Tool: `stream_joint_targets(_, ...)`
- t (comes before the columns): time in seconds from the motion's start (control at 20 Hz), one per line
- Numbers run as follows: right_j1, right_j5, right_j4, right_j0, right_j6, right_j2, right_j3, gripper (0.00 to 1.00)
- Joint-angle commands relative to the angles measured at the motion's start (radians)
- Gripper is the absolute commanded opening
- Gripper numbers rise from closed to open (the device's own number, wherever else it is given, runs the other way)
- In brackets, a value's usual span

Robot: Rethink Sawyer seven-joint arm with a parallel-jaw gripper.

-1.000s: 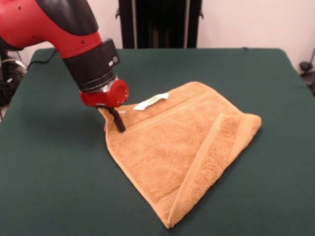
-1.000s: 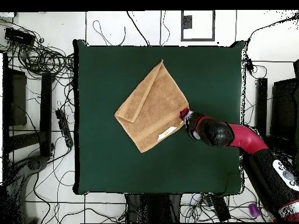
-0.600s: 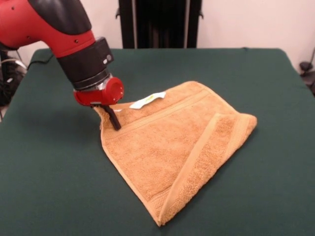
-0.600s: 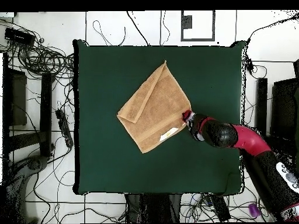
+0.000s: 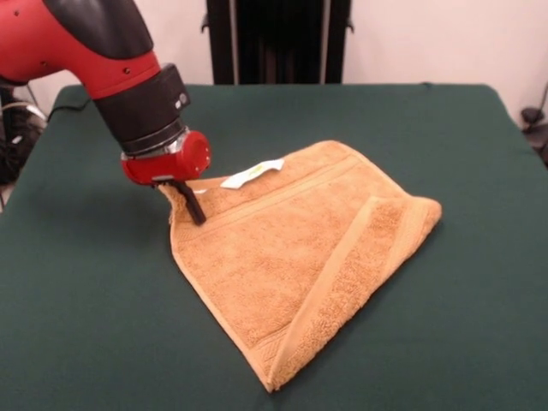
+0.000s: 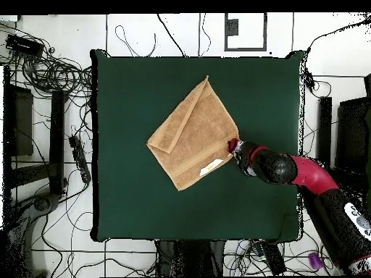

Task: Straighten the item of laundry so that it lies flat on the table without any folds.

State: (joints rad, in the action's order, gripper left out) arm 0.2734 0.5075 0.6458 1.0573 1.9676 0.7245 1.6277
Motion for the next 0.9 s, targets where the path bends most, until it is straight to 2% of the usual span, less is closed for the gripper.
stream_joint_targets(0.05, -0.015, 0.168, 0.113, 0.016, -0.36, -0.055, -0.066, 0.0)
stream_joint_targets(0.9, -0.045, 0.216, 0.124, 0.08, -0.507, -0.034, -0.104, 0.0)
